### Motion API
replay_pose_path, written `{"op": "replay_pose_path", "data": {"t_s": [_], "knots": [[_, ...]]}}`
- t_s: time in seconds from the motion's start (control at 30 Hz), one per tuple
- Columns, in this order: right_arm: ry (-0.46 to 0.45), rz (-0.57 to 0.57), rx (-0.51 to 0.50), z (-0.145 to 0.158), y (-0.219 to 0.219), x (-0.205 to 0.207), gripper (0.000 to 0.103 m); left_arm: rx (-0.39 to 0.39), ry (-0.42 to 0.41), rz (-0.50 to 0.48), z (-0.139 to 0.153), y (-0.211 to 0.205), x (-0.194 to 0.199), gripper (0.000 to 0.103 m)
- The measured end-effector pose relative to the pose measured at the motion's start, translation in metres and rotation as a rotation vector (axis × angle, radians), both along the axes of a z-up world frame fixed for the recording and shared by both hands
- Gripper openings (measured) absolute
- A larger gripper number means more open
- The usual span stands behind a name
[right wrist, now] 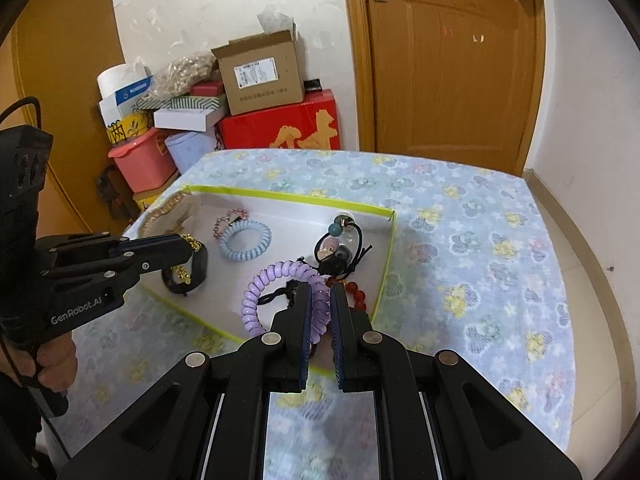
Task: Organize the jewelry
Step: 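Carry the gold chain and purple hair tie into the tray and release both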
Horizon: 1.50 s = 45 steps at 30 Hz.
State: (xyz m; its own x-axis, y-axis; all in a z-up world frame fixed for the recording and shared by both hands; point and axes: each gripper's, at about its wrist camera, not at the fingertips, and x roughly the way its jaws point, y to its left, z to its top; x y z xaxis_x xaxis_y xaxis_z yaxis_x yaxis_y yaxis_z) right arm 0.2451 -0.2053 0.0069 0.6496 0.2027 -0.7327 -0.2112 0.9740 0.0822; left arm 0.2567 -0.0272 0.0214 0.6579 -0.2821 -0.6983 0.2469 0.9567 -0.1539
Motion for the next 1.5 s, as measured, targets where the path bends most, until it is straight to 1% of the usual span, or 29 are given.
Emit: {"op": "replay_pose_path", "data": {"t_s": [0.33,0.6,0.77,0.83,0.93,1.0,1.13,1.23,1.37,1.5], "knots": [[0.066,0.007,-0.005,-0.028,0.003,0.028,0.009,-0.008,0.043,-0.026,-0.025,-0.005,0.015,0.007],[0.095,-0.003,0.002,-0.039,0.0,0.036,0.009,0.009,0.073,-0.024,-0.04,-0.008,0.023,0.007],[0.107,-0.007,0.001,-0.042,0.001,0.038,0.01,0.019,0.09,-0.019,-0.047,-0.008,0.026,0.008],[0.109,-0.007,0.001,-0.042,0.001,0.039,0.011,0.025,0.093,-0.019,-0.047,-0.009,0.026,0.008],[0.108,-0.008,0.002,-0.041,0.001,0.039,0.016,0.031,0.095,-0.017,-0.048,-0.009,0.026,0.008],[0.108,-0.007,0.008,-0.041,0.0,0.038,0.017,0.045,0.095,-0.011,-0.048,-0.01,0.027,0.008],[0.094,-0.005,0.007,-0.035,0.0,0.036,0.021,0.044,0.099,-0.006,-0.047,-0.009,0.026,0.01],[0.085,-0.003,0.011,-0.031,0.001,0.032,0.021,0.041,0.095,-0.001,-0.043,-0.008,0.023,0.012],[0.071,-0.003,0.015,-0.022,0.002,0.024,0.022,0.033,0.085,0.017,-0.034,-0.004,0.013,0.013],[0.055,-0.004,0.017,-0.011,0.002,0.007,0.022,0.037,0.062,0.04,-0.022,0.001,-0.004,0.013]]}}
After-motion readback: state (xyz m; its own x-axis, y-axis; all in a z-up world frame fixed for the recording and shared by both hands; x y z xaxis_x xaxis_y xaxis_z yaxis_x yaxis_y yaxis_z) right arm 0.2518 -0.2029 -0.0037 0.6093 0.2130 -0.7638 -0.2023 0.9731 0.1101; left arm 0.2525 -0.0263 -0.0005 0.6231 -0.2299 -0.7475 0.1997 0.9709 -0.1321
